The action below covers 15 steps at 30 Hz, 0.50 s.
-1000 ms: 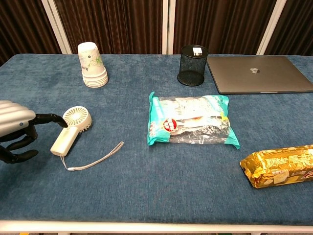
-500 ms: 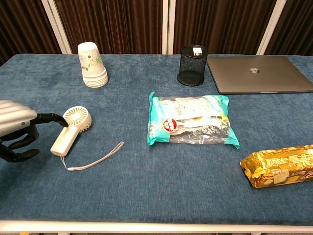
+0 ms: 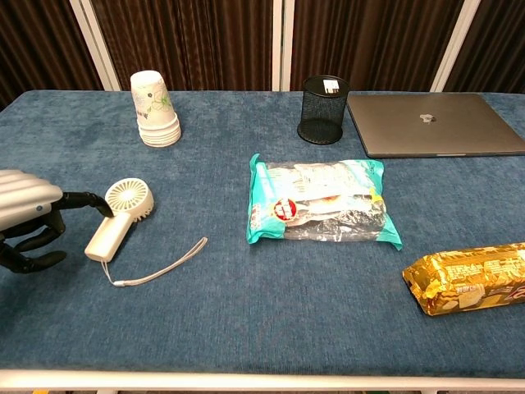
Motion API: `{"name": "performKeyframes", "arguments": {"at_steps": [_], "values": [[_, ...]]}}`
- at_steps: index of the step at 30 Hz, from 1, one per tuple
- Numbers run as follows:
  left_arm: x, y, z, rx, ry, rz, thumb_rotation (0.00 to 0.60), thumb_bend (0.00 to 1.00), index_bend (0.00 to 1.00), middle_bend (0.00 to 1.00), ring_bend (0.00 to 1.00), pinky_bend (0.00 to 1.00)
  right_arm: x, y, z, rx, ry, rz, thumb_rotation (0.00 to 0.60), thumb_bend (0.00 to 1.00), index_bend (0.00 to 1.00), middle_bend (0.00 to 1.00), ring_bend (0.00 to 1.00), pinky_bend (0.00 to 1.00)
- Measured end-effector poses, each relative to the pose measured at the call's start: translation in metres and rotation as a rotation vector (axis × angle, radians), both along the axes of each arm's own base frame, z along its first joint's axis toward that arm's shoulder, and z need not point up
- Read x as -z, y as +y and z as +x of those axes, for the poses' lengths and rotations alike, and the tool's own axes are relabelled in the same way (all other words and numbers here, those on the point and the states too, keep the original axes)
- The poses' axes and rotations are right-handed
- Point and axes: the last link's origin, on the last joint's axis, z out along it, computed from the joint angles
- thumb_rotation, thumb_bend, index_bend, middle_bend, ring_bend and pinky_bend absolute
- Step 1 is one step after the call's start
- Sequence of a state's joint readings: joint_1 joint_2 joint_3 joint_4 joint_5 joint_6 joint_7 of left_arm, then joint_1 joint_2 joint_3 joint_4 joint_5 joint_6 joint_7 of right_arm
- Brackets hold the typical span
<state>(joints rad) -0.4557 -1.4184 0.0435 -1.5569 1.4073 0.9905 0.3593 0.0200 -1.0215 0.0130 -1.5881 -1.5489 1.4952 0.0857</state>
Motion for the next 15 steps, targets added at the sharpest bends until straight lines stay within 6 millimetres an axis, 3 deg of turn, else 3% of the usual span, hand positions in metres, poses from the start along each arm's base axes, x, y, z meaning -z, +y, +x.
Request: {"name": "performKeyframes", "arguments": {"at_steps": [15], "values": [[0.0010, 0.0009, 0.0007, 0.002, -0.005, 0.003, 0.600, 0.41, 0.20, 0.82, 0.86, 0.82, 0.0008, -0.0007, -0.0020, 0.011, 0.001, 0.005, 0.600, 0.15, 0.00, 0.00, 0.00, 0.00]]}}
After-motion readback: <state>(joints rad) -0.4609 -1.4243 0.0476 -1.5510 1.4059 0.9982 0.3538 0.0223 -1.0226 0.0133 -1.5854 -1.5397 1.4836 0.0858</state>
